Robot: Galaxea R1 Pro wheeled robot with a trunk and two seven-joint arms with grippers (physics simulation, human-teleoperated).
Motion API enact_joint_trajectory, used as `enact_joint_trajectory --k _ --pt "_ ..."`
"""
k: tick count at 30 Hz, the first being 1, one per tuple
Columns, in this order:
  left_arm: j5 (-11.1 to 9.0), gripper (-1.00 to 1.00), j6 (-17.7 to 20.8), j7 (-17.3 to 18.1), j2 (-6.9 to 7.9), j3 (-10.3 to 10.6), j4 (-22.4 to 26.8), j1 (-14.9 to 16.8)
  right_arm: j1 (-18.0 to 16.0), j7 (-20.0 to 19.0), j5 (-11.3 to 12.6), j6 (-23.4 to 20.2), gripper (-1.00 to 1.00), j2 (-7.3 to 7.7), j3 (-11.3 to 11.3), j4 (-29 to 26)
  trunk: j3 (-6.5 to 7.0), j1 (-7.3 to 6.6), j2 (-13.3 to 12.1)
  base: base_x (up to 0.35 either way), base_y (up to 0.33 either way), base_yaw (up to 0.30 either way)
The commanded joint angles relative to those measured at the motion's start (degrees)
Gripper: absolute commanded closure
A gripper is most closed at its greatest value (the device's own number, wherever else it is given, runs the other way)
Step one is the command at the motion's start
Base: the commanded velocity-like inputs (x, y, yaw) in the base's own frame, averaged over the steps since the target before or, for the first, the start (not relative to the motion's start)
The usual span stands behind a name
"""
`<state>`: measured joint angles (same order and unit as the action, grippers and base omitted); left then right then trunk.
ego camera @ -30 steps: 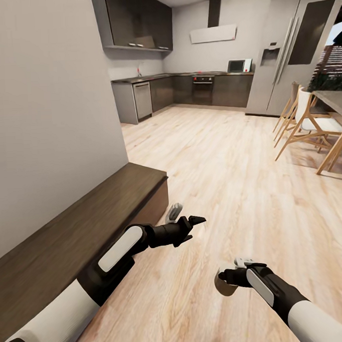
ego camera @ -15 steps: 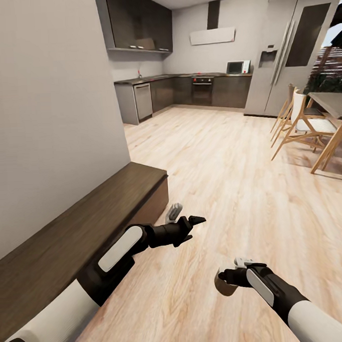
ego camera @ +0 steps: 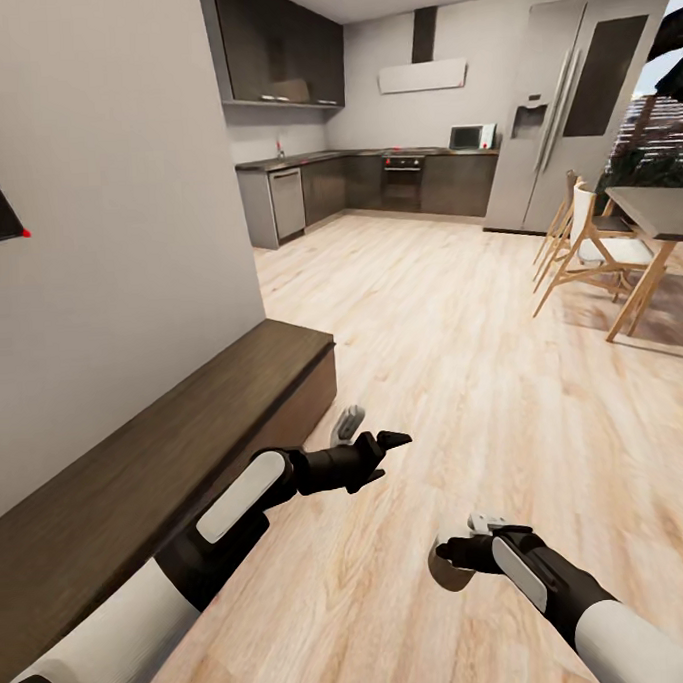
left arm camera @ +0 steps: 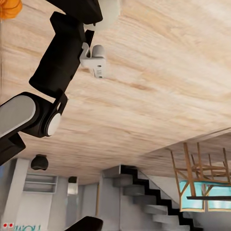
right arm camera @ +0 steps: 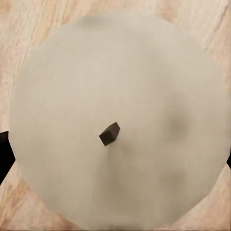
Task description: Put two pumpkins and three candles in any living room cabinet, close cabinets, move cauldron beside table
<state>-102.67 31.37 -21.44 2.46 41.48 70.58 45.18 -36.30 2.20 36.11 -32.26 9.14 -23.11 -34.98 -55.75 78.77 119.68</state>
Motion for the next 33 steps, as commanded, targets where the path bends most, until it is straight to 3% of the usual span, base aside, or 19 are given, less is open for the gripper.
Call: enact_joint_trajectory --k 1,6,15,21,33 --pt "0.01 -1.0 0.0 0.0 0.0 0.0 0.0 0.0 0.0 0.0 0.05 0.0 1.0 0.0 0.0 0.01 0.18 -0.23 -0.42 -0.337 0.0 0.0" --pt "0.01 -1.0 0.0 0.0 0.0 0.0 0.0 0.0 0.0 0.0 0.1 0.0 1.0 0.0 -0.06 0.08 1.08 -1.32 -2.42 -0.248 0.0 0.039" --pt "0.01 -1.0 -0.51 0.16 0.2 0.06 0.02 0.0 0.0 0.0 -0.09 0.0 1.0 -0.02 -0.35 0.09 1.08 -1.32 -2.42 -0.021 0.0 0.258" --pt "0.01 -1.0 -0.61 0.17 1.18 0.09 0.08 0.0 0.0 0.0 -0.16 0.0 1.0 -0.06 -0.35 0.09 1.08 -1.32 -2.42 0.0 0.0 0.289" --pt "0.01 -1.0 -0.61 0.17 1.23 0.09 0.02 0.0 0.0 0.0 -0.16 -0.09 1.0 -0.11 -0.6 0.06 1.08 -1.32 -2.42 0.0 0.0 0.289"
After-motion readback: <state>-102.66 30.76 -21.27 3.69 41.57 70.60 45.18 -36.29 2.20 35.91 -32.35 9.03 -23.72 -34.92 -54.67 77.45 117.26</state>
